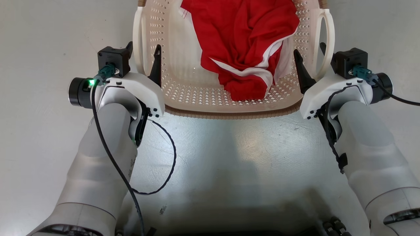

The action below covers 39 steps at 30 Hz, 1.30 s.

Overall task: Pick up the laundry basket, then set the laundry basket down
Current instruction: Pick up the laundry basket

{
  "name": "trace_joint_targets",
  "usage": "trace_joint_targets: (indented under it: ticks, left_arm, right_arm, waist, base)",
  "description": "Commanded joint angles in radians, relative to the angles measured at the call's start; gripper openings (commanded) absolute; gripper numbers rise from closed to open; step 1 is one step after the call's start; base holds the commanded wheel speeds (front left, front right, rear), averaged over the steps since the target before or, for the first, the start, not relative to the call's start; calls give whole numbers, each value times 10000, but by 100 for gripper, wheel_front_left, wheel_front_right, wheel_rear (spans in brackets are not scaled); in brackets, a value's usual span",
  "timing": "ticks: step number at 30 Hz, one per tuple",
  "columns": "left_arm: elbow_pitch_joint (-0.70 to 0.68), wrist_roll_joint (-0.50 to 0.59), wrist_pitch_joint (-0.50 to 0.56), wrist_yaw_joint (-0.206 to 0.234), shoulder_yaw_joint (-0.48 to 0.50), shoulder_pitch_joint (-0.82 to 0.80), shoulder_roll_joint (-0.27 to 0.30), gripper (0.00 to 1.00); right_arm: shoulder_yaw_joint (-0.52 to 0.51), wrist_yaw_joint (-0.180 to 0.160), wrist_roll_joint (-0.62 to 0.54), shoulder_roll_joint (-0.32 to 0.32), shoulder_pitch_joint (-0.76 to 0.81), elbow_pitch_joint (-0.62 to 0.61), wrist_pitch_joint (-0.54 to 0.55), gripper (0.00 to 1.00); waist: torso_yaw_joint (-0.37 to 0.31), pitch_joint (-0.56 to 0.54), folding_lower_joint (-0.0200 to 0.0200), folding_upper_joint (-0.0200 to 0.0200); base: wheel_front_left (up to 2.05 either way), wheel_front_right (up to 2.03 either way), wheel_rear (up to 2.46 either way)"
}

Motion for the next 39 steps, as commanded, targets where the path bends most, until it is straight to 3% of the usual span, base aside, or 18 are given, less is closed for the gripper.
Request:
trace_joint_targets:
  ticks: [1, 4, 5, 6, 7, 26, 39]
  left_arm:
    - [-69, -54, -61, 47, 135, 146, 224, 98]
    - [-35, -27, -61, 37, 79, 125, 224, 83]
    - [-11, -4, -61, 27, 56, 122, 224, 62]
    - [11, 14, -61, -12, 27, 117, 224, 31]
    - [90, 41, -61, -89, -41, 117, 224, 0]
    - [645, 34, -61, -38, -271, 284, 223, 0]
    - [1393, -612, -61, -43, -850, 1336, 223, 0]
  right_arm:
    - [160, 62, 104, 168, 207, -80, -139, 100]
    - [174, 62, 113, 168, 215, -79, -139, 100]
    - [183, 62, 119, 168, 218, -85, -139, 100]
    - [201, 62, 138, 168, 222, -92, -139, 64]
    - [277, 62, 223, 168, 235, -119, -139, 0]
    - [1258, 62, 1220, 168, 531, 408, -103, 0]
    - [2602, 62, 2501, 168, 1282, 1011, 724, 0]
  waist:
    - [-6, 2, 0, 0]
    - [-21, 0, 0, 0]
    - [-28, 2, 0, 0]
    - [-36, 4, 0, 0]
    - [-33, 3, 0, 0]
    - [-137, -679, 0, 0]
    - [-114, -2703, 0, 0]
  base:
    - [0, 0, 0]
    - [0, 0, 0]
    - [0, 0, 0]
    - [0, 0, 0]
    - [0, 0, 0]
    - [0, 0, 0]
    - [0, 0, 0]
